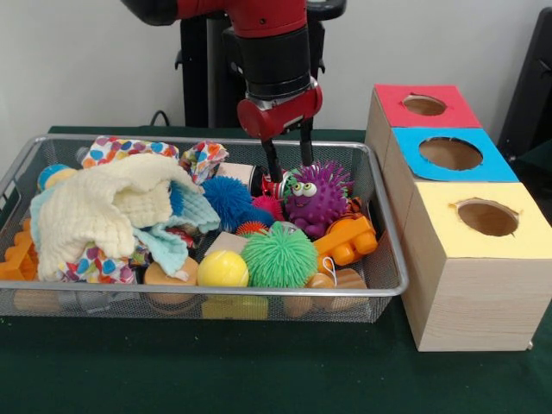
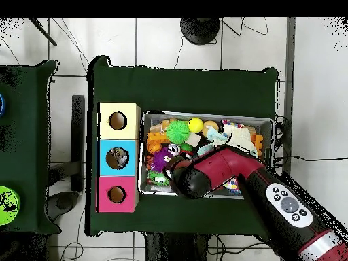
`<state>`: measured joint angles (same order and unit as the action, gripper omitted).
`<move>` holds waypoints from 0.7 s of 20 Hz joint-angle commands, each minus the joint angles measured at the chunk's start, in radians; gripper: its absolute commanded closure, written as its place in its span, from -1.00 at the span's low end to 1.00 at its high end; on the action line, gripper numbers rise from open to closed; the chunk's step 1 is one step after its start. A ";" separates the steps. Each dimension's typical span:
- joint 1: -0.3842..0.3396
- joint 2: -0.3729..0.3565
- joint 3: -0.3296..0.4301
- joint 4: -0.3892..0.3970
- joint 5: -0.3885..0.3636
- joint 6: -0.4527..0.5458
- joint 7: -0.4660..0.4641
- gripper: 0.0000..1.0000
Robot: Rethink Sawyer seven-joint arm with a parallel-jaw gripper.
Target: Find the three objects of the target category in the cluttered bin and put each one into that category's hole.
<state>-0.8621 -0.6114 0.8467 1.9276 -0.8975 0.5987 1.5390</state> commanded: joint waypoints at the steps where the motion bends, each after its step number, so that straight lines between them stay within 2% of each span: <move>1: -0.030 0.004 0.017 0.006 -0.092 -0.089 -0.156 -1.00; 5: -0.041 -0.071 -0.006 0.091 -0.129 -0.142 -0.086 -1.00; 8: -0.050 -0.112 -0.005 0.134 -0.111 -0.138 -0.072 -1.00; 14: -0.055 -0.124 -0.014 0.160 -0.116 -0.141 -0.086 -1.00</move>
<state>-0.8998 -0.7020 0.8469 2.0271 -0.9565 0.4822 1.5390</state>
